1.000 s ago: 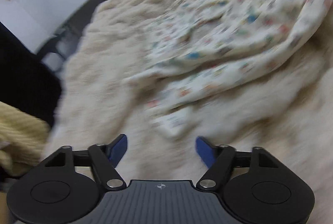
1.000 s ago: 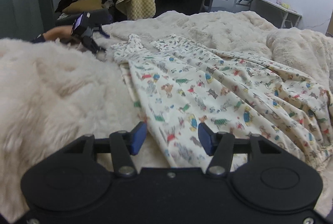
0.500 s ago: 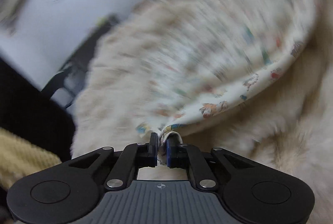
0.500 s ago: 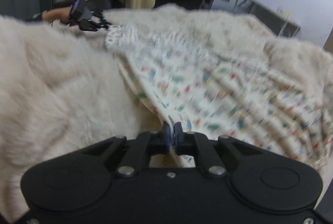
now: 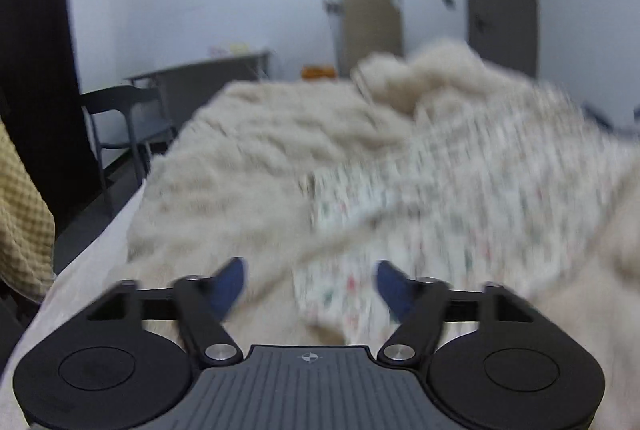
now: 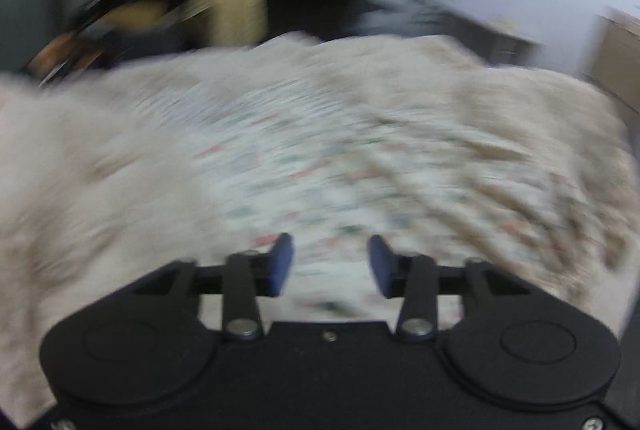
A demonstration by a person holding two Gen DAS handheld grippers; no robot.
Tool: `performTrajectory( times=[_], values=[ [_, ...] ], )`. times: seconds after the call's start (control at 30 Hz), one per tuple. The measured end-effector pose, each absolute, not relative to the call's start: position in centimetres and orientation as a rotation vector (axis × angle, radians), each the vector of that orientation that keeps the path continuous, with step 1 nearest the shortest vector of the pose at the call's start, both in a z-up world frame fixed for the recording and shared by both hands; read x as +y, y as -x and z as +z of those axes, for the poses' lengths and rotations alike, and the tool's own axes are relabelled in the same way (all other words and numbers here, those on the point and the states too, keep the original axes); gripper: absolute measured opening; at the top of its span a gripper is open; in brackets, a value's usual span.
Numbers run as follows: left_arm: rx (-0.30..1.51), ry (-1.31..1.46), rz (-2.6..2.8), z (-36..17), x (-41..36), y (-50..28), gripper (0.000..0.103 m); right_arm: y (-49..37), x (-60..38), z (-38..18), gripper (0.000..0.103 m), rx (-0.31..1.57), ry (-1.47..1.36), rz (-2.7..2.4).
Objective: Fold clothes
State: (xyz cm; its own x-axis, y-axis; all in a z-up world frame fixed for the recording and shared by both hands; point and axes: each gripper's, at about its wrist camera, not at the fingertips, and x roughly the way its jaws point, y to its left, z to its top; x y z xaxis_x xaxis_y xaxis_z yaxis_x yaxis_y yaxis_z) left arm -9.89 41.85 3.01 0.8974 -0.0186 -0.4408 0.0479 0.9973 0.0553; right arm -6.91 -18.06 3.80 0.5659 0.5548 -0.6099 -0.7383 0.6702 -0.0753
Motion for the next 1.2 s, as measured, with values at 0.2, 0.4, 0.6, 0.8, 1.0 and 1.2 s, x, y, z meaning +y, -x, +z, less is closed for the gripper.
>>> performTrajectory(
  times=[0.2, 0.4, 0.6, 0.8, 1.0, 1.2],
  values=[
    [0.466, 0.109, 0.19, 3.7, 39.2, -2.0, 0.089, -2.3, -25.5, 1.6, 0.06, 0.591, 0.01, 0.444],
    [0.519, 0.173, 0.207, 3.5, 37.3, -11.5, 0.089, -9.6, -29.5, -2.7, 0.057, 0.628, -0.064, 0.349],
    [0.563, -0.003, 0.007, 0.2, 32.9, -18.7, 0.089, -14.8, -30.9, -6.5, 0.037, 0.673, -0.172, 0.379],
    [0.604, -0.208, -0.191, -3.3, 28.1, -25.7, 0.089, -15.1, -32.1, -5.3, 0.0, 0.59, -0.2, 0.459],
    [0.63, -0.399, -0.392, -6.6, 23.3, -32.4, 0.079, -14.7, -33.2, -1.0, 0.0, 0.466, -0.245, 0.506],
    [0.602, -0.482, -0.565, -7.9, 18.3, -34.4, 0.049, -15.0, -31.8, -1.4, 0.051, 0.554, 0.002, 0.534]
  ],
)
